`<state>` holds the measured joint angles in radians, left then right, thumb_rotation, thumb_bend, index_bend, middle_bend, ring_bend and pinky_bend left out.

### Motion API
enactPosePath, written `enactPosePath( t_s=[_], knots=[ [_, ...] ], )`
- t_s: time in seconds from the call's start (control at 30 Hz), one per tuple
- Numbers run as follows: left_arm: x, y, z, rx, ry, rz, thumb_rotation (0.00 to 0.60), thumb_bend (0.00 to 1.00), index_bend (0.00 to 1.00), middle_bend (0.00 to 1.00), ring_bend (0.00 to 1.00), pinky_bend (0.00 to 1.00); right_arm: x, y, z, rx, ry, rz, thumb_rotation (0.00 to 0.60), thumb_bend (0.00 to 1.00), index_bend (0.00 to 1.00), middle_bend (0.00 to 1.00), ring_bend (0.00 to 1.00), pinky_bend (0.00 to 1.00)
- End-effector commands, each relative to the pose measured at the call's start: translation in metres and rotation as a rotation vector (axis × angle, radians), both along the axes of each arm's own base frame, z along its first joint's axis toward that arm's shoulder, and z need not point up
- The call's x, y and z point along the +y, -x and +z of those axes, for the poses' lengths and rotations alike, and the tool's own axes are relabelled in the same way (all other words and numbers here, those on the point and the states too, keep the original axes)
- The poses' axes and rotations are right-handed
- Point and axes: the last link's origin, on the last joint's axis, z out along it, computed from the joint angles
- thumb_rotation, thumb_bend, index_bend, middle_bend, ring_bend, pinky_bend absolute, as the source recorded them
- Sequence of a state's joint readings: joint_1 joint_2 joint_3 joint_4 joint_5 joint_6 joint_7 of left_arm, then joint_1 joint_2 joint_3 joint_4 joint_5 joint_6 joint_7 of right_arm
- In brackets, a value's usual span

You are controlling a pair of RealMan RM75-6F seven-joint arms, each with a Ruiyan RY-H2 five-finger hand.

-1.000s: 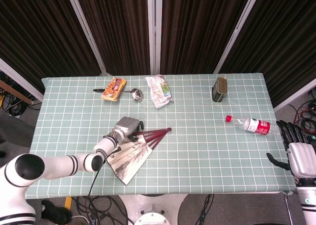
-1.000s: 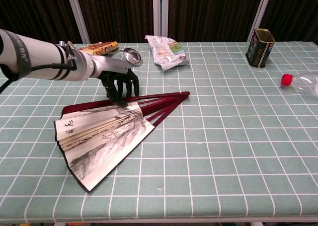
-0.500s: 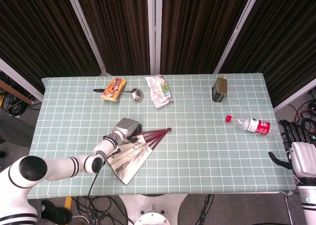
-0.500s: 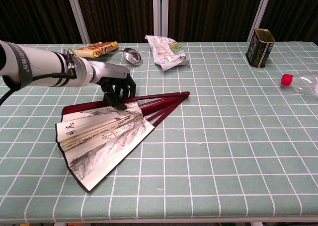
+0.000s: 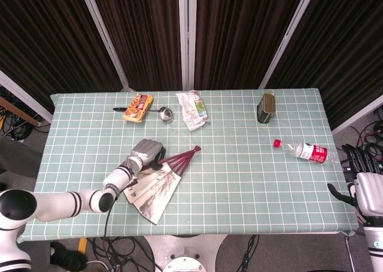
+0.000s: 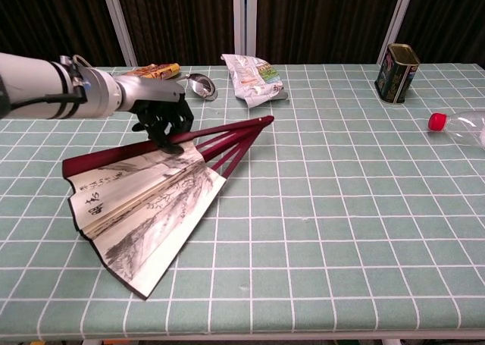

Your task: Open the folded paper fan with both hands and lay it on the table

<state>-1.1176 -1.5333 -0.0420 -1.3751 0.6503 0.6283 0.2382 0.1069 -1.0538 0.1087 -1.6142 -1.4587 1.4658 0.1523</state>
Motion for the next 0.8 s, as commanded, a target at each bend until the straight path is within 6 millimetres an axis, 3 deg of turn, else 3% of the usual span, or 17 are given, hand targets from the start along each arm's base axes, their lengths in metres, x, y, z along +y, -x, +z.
enactPosePath(
  t_s=[0.03,0.23,0.47,0.63,0.8],
  knots=[
    [-0.011,0.002,0.042,-0.089,-0.055,-0.013,0.600,0.33,0.64,0.69,0.70,0.80,-0.002,-0.003,-0.004,-0.005,-0.031,0.009,0.600,0.13,0.00,0.06,0.00,0.00],
    [-0.031,-0.005,0.092,-0.242,-0.147,-0.050,0.600,0.34,0.64,0.69,0.70,0.81,-0.013,-0.022,-0.030,-0.091,-0.217,0.049,0.600,0.13,0.00,0.06,0.00,0.00],
    [-0.056,-0.027,0.135,-0.483,-0.229,-0.121,0.600,0.33,0.64,0.69,0.70,0.81,-0.045,-0.071,-0.078,-0.380,-0.563,0.107,0.600,0.19,0.03,0.11,0.00,0.01],
    [-0.070,-0.043,0.144,-0.585,-0.249,-0.202,0.600,0.34,0.64,0.69,0.70,0.81,-0.073,-0.102,-0.106,-0.507,-0.725,0.103,0.600,0.25,0.11,0.16,0.00,0.05],
    [-0.069,-0.060,0.145,-0.616,-0.248,-0.250,0.600,0.33,0.64,0.69,0.70,0.81,-0.101,-0.136,-0.131,-0.551,-0.797,0.143,0.600,0.25,0.13,0.16,0.00,0.05]
  ],
)
